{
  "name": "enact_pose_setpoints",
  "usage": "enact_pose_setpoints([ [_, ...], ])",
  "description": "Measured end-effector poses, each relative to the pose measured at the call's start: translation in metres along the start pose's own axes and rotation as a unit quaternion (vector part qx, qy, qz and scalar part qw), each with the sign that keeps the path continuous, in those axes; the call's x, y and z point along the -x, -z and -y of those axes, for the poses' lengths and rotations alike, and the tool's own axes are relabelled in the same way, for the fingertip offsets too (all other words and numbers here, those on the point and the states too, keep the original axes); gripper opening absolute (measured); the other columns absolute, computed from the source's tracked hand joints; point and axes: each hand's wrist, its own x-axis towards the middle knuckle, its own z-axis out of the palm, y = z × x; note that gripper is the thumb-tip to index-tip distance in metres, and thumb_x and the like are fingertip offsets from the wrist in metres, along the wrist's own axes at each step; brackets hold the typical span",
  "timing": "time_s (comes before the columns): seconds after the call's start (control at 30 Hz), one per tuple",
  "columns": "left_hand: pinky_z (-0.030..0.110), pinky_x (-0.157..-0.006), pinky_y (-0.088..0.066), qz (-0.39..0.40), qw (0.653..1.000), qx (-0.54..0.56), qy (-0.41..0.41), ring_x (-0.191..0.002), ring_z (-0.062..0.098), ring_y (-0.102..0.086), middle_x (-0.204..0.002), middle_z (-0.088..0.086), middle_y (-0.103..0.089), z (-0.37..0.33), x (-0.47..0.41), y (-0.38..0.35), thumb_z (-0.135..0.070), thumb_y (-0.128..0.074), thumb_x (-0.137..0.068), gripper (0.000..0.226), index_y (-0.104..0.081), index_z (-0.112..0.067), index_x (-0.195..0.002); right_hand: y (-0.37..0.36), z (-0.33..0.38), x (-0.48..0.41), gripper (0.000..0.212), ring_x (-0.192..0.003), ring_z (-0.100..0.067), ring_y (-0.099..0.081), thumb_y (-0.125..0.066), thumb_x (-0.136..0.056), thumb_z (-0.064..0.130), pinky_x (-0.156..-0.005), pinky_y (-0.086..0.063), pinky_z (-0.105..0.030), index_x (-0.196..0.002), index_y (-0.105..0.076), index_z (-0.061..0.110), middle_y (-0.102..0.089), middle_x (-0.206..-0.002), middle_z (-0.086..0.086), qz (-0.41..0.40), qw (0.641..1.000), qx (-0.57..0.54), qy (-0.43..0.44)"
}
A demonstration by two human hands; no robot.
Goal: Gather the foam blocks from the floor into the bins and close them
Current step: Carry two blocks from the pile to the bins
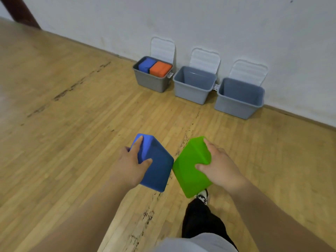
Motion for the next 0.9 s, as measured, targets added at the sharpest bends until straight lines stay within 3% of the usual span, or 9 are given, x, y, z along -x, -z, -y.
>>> enact_pose_setpoints([
  [0.3, 0.026, -0.068, -0.044, -0.017, 1.0, -0.01, 0.004, -0.087, 0.005, -0.051, -0.128, -0.006, -0.034, -0.124, -0.184, -0.028, -0.056, -0.055, -0.096, 0.078, -0.01, -0.053, -0.159, 0.113, -0.034, -0.203, 0.1, -0.123, -0.026, -0.056, -0.072, -0.088, 0.052, -0.096, -0.051, -0.037, -0.159, -0.001, 0.052, -0.04, -0.15, -0.004, 0.007, 1.0, 0.017, 0.018],
  [0.43, 0.036, -0.076, -0.055, -0.011, 1.0, -0.014, 0.008, -0.086, 0.011, -0.058, -0.133, -0.009, -0.03, -0.175, -0.257, -0.034, -0.064, -0.051, -0.094, 0.078, -0.004, -0.059, -0.155, 0.17, -0.043, -0.276, 0.102, -0.127, -0.026, -0.056, -0.073, -0.087, 0.053, -0.099, -0.052, -0.039, -0.159, -0.001, 0.052, -0.041, -0.154, -0.003, 0.0, 0.999, 0.034, 0.013],
  [0.57, 0.037, -0.08, -0.055, -0.003, 1.0, -0.017, -0.018, -0.087, 0.009, -0.057, -0.132, -0.008, -0.031, -0.211, -0.338, -0.038, -0.064, -0.051, -0.093, 0.077, -0.005, -0.059, -0.155, 0.204, -0.048, -0.343, 0.102, -0.127, -0.024, -0.056, -0.074, -0.088, 0.049, -0.095, -0.052, -0.037, -0.158, 0.0, 0.052, -0.04, -0.156, -0.001, -0.005, 1.0, 0.023, -0.005],
  [0.63, 0.034, -0.081, -0.05, 0.009, 0.999, -0.01, -0.03, -0.091, 0.005, -0.051, -0.13, -0.007, -0.033, -0.228, -0.39, -0.04, -0.058, -0.055, -0.095, 0.078, -0.009, -0.056, -0.158, 0.214, -0.054, -0.382, 0.104, -0.131, -0.026, -0.053, -0.075, -0.087, 0.048, -0.1, -0.05, -0.04, -0.159, 0.0, 0.051, -0.039, -0.157, -0.002, -0.003, 0.999, 0.015, -0.033],
  [0.77, 0.032, -0.082, -0.049, 0.029, 0.996, -0.024, -0.083, -0.098, 0.013, -0.051, -0.127, -0.005, -0.037, -0.26, -0.504, -0.042, -0.056, -0.057, -0.095, 0.078, -0.012, -0.053, -0.158, 0.229, -0.057, -0.464, 0.106, -0.137, -0.027, -0.048, -0.078, -0.086, 0.044, -0.109, -0.046, -0.044, -0.162, -0.005, 0.04, -0.041, -0.157, -0.002, -0.022, 0.997, 0.014, -0.073],
  [0.9, 0.014, -0.062, -0.033, 0.063, 0.99, -0.034, -0.121, -0.089, 0.006, -0.047, -0.128, -0.003, -0.038, -0.291, -0.621, -0.032, -0.049, -0.058, -0.099, 0.077, -0.011, -0.049, -0.16, 0.246, -0.043, -0.554, 0.097, -0.106, -0.012, -0.055, -0.081, -0.085, 0.035, -0.082, -0.049, -0.022, -0.158, -0.017, 0.032, -0.051, -0.128, 0.005, -0.058, 0.995, -0.018, -0.077],
])
